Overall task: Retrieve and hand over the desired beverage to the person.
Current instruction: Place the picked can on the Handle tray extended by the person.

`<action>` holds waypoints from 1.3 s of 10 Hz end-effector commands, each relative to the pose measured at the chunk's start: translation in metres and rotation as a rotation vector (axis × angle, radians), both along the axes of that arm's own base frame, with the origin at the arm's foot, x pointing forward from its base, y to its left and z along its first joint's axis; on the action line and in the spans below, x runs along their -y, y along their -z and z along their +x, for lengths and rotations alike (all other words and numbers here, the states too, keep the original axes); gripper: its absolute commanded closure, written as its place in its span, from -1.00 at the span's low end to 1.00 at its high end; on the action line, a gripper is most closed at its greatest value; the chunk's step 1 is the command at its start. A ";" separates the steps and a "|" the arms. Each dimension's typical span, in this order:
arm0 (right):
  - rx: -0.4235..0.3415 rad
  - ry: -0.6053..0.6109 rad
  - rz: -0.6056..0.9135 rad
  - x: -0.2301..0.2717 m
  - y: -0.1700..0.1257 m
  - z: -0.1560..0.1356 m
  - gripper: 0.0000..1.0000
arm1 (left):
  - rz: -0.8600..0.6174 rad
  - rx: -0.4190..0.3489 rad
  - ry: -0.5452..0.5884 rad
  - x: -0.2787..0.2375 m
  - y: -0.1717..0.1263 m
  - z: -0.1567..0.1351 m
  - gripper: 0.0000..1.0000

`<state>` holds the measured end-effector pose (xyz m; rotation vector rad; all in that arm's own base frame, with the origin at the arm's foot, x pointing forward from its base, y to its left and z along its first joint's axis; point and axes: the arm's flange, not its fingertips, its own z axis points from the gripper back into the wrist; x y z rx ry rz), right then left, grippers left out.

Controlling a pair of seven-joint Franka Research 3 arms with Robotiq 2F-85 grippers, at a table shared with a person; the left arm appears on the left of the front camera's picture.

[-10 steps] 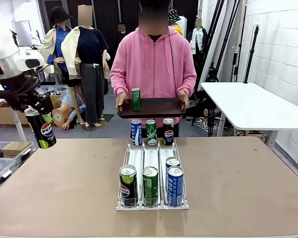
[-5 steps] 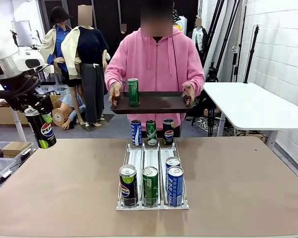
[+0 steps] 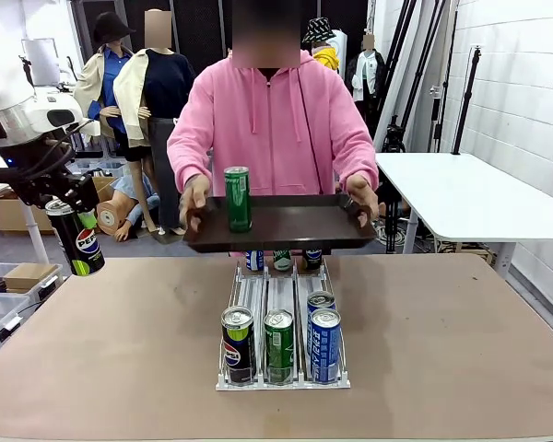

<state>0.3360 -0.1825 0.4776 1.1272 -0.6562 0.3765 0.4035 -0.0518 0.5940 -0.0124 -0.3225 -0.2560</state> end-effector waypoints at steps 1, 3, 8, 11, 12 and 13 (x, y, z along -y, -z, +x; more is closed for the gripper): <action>0.013 -0.004 0.011 0.000 0.000 0.000 -1.00 | 0.007 0.012 0.000 -0.003 -0.004 0.000 0.76; 0.013 -0.004 0.011 0.000 0.000 0.000 -1.00 | 0.000 0.000 0.000 0.000 0.000 0.000 0.76; 0.013 -0.004 0.011 0.000 0.000 0.000 -1.00 | 0.005 -0.068 -0.102 0.007 -0.030 -0.013 0.76; 0.013 -0.004 0.011 0.000 0.000 0.000 -1.00 | -0.044 -0.075 -0.126 0.027 -0.068 -0.031 0.76; 0.013 -0.004 0.011 0.000 0.000 0.000 -1.00 | -0.042 -0.059 -0.119 0.039 -0.078 -0.033 0.76; 0.013 -0.004 0.011 0.000 0.000 0.000 -1.00 | -0.032 -0.036 -0.103 0.051 -0.087 -0.034 0.76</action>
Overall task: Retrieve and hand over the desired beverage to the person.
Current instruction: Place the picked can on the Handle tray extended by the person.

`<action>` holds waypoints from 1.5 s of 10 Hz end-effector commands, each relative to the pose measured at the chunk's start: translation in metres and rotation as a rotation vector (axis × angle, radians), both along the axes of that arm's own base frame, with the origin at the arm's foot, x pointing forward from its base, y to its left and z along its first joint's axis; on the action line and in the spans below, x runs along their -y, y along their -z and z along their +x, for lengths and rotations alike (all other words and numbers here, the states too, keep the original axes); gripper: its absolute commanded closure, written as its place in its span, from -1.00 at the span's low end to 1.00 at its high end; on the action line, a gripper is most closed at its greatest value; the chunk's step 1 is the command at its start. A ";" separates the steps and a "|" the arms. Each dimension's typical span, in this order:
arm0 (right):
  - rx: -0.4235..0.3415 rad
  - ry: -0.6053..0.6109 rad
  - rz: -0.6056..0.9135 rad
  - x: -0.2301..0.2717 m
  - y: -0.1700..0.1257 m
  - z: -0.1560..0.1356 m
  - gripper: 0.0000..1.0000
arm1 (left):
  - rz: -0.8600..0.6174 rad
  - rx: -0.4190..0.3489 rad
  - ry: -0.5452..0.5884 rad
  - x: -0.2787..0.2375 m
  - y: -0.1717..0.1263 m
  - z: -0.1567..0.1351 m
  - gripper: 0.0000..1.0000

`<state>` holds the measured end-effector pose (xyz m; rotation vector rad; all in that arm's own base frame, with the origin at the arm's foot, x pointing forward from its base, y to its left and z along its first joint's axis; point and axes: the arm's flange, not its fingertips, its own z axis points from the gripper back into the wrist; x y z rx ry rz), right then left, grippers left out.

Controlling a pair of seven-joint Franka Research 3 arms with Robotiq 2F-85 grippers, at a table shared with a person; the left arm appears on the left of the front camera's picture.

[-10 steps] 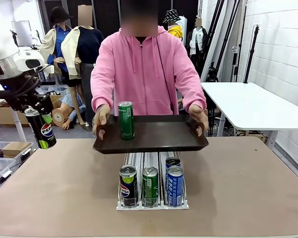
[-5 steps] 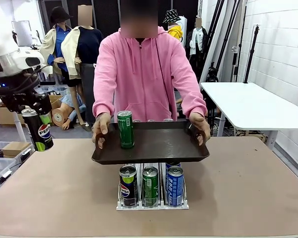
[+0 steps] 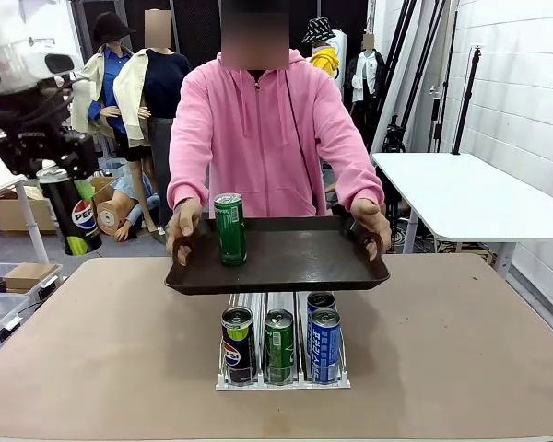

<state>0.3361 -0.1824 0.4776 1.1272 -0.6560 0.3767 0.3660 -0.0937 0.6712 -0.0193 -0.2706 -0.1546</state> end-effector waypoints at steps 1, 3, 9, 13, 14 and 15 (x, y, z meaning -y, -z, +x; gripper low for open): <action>0.013 -0.003 0.011 0.001 0.000 0.000 -1.00 | -0.010 0.036 0.004 0.022 -0.018 0.004 0.76; 0.013 -0.003 0.011 0.001 0.000 0.000 -1.00 | 0.008 0.065 0.045 0.051 -0.035 0.006 0.76; 0.013 -0.003 0.011 0.001 0.000 0.000 -1.00 | -0.040 0.054 0.255 0.151 -0.059 0.007 0.76; 0.013 -0.003 0.011 0.001 0.000 0.000 -1.00 | -0.094 0.038 0.363 0.200 -0.062 -0.010 0.76; 0.013 -0.003 0.011 0.001 0.000 0.000 -1.00 | -0.103 0.041 0.381 0.213 -0.061 -0.011 0.76; 0.013 -0.003 0.011 0.001 0.000 0.000 -1.00 | -0.116 0.032 0.409 0.227 -0.060 -0.012 0.76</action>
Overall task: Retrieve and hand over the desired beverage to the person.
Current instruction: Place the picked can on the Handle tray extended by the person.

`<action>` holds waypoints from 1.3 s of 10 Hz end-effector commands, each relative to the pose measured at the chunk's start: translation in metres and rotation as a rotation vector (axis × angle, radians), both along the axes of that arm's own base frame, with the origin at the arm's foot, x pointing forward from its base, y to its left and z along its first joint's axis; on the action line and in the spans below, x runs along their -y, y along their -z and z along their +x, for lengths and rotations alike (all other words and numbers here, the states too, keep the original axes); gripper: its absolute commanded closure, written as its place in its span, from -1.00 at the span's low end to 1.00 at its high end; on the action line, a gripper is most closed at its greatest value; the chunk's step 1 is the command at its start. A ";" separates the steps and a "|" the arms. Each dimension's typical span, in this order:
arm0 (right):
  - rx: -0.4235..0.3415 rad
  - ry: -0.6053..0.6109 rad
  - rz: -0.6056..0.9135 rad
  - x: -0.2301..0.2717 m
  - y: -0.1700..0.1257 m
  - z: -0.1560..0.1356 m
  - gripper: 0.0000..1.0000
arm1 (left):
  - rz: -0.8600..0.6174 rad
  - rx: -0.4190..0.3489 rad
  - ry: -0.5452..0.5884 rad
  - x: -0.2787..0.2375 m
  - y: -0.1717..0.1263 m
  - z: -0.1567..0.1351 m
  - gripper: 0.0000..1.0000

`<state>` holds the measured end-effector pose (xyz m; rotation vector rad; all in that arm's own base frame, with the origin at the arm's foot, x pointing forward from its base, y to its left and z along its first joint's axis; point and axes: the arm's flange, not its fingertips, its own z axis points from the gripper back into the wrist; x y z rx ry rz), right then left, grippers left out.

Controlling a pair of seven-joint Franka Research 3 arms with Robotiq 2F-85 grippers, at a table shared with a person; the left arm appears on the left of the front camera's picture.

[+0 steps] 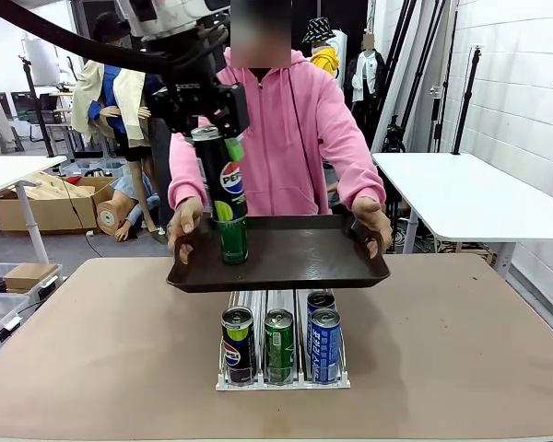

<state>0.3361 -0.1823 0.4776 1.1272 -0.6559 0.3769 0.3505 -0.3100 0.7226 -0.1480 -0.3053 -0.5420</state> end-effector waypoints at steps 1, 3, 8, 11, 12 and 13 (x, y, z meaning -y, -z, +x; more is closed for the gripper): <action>0.013 -0.003 0.011 0.001 0.000 0.000 -1.00 | -0.033 -0.011 0.028 0.024 -0.006 0.004 0.76; 0.013 -0.003 0.011 0.001 0.000 0.000 -1.00 | 0.000 -0.008 0.043 0.050 0.006 0.016 0.76; 0.013 -0.003 0.011 0.001 0.000 0.000 -1.00 | 0.059 -0.019 0.062 0.104 0.032 0.041 0.76; 0.013 -0.003 0.011 0.001 0.000 0.000 -1.00 | 0.110 -0.009 0.039 0.126 0.052 0.052 0.76; 0.013 -0.003 0.011 0.001 0.000 0.000 -1.00 | 0.130 -0.004 0.017 0.133 0.060 0.058 0.76; 0.013 -0.003 0.011 0.001 0.000 0.000 -1.00 | 0.144 0.015 -0.004 0.138 0.068 0.063 0.76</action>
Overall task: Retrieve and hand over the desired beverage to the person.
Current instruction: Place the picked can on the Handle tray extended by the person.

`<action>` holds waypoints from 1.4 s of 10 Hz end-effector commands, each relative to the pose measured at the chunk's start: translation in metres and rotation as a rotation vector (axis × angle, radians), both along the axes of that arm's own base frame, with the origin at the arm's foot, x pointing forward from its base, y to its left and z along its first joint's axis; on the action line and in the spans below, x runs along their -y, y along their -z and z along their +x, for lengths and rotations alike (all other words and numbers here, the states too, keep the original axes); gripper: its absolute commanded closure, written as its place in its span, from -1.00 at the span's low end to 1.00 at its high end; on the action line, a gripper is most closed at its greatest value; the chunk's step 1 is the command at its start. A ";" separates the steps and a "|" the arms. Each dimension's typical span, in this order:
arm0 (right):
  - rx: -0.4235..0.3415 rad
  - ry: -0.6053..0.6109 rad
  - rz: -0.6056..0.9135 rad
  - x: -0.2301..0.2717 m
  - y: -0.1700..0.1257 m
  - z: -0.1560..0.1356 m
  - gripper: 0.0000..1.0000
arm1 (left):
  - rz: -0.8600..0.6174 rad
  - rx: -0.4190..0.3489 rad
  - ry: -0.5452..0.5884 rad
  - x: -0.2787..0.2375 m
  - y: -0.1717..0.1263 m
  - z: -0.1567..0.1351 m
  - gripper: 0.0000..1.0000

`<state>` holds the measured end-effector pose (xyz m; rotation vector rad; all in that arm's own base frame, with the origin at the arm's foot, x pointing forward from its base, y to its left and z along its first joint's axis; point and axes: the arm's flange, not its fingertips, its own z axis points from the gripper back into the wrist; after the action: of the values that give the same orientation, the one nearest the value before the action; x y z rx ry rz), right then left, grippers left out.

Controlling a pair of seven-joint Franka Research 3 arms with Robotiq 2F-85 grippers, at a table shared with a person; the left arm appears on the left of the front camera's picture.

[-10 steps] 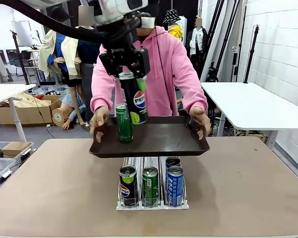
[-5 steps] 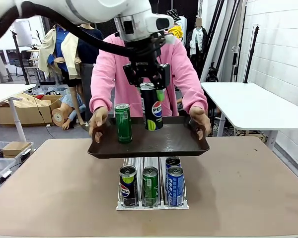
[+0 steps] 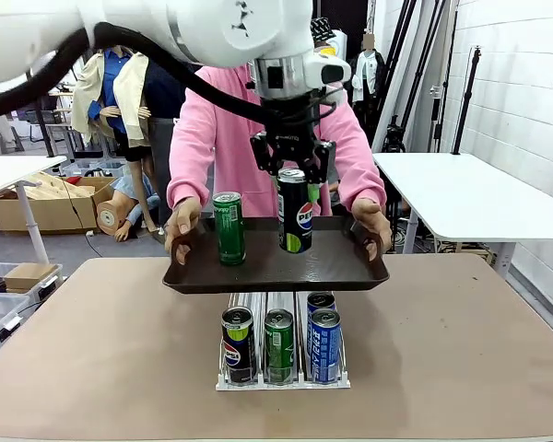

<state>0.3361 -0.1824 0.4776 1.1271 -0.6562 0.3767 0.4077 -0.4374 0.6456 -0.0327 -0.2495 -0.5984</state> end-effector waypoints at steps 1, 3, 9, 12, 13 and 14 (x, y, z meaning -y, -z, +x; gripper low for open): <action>0.013 -0.003 0.011 0.001 0.000 0.000 -1.00 | 0.015 0.036 -0.045 0.013 -0.003 0.011 0.76; 0.013 -0.003 0.011 0.001 0.000 0.000 -1.00 | 0.003 0.030 -0.042 0.014 0.014 0.021 0.76; 0.013 -0.003 0.011 0.001 0.000 0.000 -1.00 | 0.013 0.054 -0.090 0.005 0.043 0.027 0.76; 0.013 -0.003 0.011 0.001 0.000 0.000 -1.00 | 0.018 0.059 -0.097 0.006 0.054 0.026 0.76; 0.013 -0.003 0.011 0.001 0.000 0.000 -1.00 | 0.022 0.053 -0.096 0.006 0.057 0.026 0.76; 0.013 -0.003 0.011 0.001 0.000 0.000 -1.00 | 0.023 0.052 -0.098 0.006 0.058 0.026 0.76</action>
<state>0.3361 -0.1824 0.4776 1.1271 -0.6562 0.3767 0.4411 -0.4473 0.5865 -0.0021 -0.2493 -0.5342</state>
